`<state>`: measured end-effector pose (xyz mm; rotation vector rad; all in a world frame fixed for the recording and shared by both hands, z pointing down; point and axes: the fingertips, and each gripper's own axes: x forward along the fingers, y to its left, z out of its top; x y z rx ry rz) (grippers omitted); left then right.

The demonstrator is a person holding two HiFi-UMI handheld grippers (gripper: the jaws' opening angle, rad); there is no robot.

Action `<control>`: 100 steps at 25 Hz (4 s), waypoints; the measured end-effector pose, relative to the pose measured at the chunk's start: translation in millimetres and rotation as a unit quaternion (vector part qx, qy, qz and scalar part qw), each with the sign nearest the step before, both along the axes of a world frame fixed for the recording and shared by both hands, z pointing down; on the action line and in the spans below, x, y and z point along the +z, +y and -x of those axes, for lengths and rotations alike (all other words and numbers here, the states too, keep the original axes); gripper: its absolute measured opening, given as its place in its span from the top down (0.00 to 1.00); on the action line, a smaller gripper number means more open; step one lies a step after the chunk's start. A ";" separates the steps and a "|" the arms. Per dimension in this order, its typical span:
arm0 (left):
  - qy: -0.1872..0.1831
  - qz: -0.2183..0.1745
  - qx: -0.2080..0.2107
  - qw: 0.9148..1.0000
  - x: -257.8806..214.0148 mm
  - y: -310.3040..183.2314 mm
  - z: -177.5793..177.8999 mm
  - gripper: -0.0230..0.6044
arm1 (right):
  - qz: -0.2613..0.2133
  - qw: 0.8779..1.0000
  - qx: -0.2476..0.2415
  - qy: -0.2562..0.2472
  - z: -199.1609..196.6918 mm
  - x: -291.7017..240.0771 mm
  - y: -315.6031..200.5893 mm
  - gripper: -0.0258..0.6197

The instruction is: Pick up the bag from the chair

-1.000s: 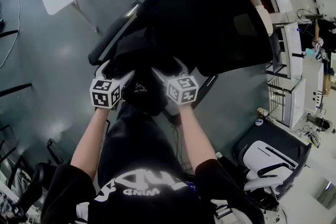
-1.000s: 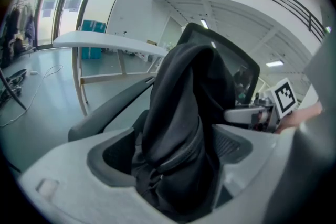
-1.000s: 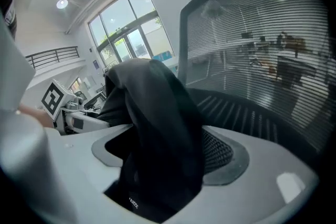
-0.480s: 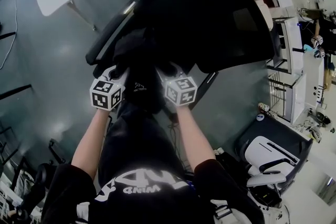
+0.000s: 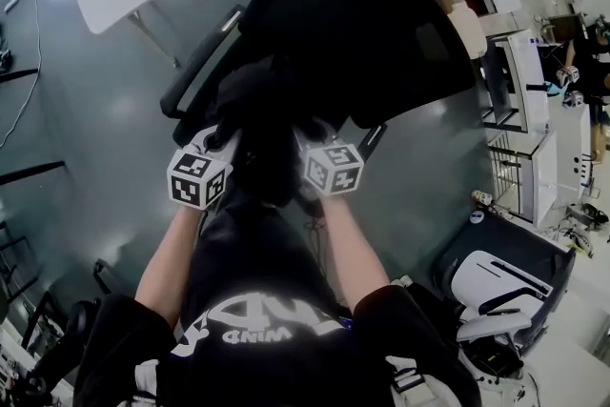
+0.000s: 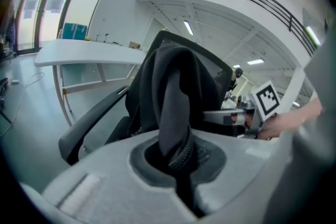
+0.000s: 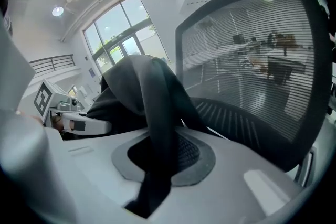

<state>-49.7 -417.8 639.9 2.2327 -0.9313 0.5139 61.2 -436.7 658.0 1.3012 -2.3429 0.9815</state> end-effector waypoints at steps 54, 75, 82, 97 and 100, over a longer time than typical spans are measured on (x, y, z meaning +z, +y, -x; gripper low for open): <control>0.075 -0.118 -0.050 0.989 -225.1 416.3 81.5 0.95 | -0.107 0.990 -0.024 -0.092 73.4 -208.3 433.9 0.89; 0.077 -0.099 -0.088 0.988 -198.7 553.9 27.7 0.95 | -0.090 0.990 -0.050 -0.092 12.7 -188.6 570.2 0.89; 0.078 -0.083 -0.094 0.989 -176.0 575.9 8.9 0.95 | -0.081 0.992 -0.052 -0.084 -6.2 -166.3 591.3 0.89; 0.072 -0.081 -0.084 0.991 -175.5 578.5 2.0 0.95 | -0.081 0.992 -0.044 -0.083 -9.2 -162.5 593.0 0.89; 0.073 -0.079 -0.087 0.990 -175.9 575.8 4.5 0.95 | -0.080 0.992 -0.044 -0.084 -6.8 -162.8 590.1 0.89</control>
